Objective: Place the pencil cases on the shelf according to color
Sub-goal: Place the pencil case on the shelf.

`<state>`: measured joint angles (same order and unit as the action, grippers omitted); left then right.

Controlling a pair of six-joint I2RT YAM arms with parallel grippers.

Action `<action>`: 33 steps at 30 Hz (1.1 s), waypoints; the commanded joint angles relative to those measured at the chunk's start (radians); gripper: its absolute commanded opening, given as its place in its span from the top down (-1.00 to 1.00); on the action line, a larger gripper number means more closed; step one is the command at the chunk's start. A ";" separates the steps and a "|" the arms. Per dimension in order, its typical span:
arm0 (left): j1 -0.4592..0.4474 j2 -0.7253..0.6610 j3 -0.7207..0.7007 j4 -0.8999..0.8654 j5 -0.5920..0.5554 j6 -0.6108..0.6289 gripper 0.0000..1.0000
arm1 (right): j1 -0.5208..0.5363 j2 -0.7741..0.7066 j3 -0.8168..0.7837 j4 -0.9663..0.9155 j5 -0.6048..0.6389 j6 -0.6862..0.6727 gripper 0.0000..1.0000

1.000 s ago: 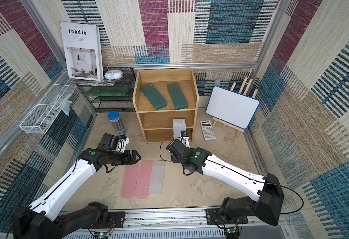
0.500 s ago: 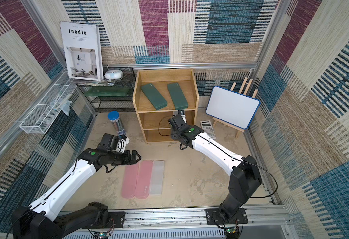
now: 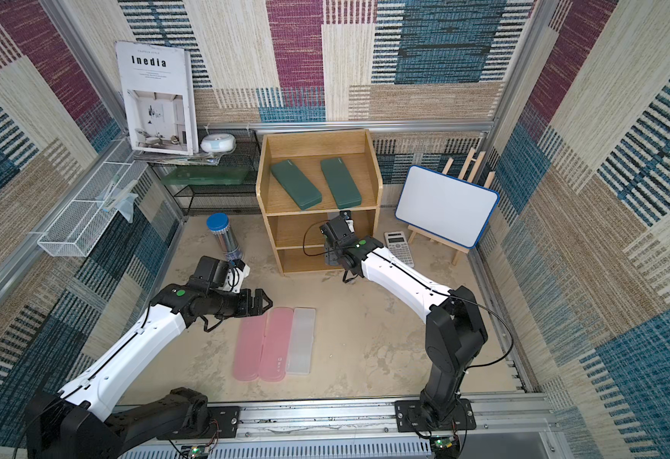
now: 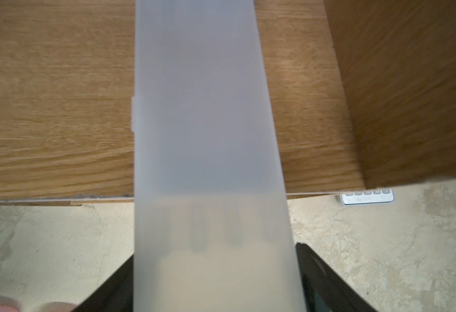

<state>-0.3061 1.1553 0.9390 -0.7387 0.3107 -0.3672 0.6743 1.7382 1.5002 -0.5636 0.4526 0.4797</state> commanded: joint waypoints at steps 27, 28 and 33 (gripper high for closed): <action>-0.001 0.013 0.010 -0.013 0.004 0.004 -0.99 | 0.008 -0.388 -0.347 0.184 -0.233 0.074 0.07; -0.001 0.014 0.011 -0.014 0.003 0.004 -0.99 | 0.007 -0.386 -0.359 0.195 -0.246 0.075 0.16; -0.001 0.015 0.011 -0.014 -0.002 0.004 -0.99 | 0.005 -0.292 -0.337 0.216 -0.230 0.085 0.43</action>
<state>-0.3061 1.1656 0.9424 -0.7422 0.3134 -0.3668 0.6796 1.4124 1.1446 -0.3973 0.2272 0.5484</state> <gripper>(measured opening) 0.996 0.286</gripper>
